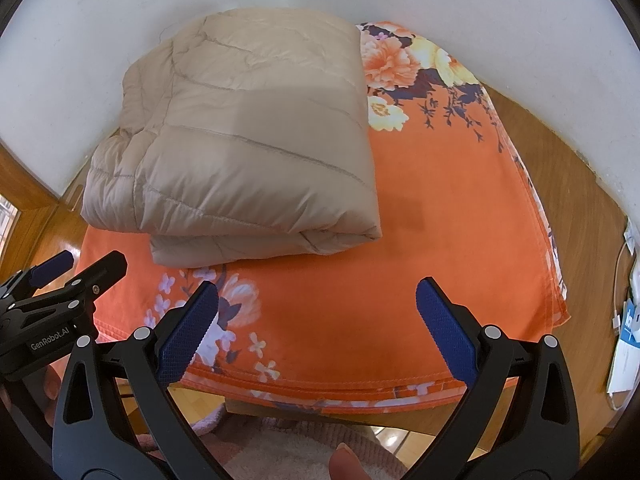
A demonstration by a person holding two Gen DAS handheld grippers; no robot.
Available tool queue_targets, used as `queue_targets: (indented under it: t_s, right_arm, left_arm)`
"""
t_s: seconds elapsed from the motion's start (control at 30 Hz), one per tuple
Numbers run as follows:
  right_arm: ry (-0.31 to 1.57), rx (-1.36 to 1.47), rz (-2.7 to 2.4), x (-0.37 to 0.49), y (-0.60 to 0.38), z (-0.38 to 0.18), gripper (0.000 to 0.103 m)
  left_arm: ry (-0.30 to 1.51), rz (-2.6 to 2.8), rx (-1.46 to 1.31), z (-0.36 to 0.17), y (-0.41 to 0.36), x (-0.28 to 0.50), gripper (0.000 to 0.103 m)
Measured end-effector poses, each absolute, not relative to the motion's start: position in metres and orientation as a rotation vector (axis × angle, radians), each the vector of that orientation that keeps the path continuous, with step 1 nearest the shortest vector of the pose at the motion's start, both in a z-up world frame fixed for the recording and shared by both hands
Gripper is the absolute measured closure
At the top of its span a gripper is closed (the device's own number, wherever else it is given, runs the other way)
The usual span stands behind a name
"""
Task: Fold large clothes
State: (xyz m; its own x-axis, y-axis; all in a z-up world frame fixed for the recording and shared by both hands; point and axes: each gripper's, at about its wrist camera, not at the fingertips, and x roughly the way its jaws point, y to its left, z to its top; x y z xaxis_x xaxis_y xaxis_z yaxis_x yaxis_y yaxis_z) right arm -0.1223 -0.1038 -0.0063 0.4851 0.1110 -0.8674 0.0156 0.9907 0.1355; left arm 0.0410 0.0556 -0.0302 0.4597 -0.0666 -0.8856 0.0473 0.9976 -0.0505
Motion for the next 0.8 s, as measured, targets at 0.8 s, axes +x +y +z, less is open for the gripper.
queue_targets:
  t_s: [0.8]
  right_arm:
    - [1.06, 0.133, 0.054, -0.1246, -0.1004, -0.0062, 0.005]
  left_arm:
    - [1.093, -0.077, -0.017, -0.0304, 0.0583, 0.0398, 0.006]
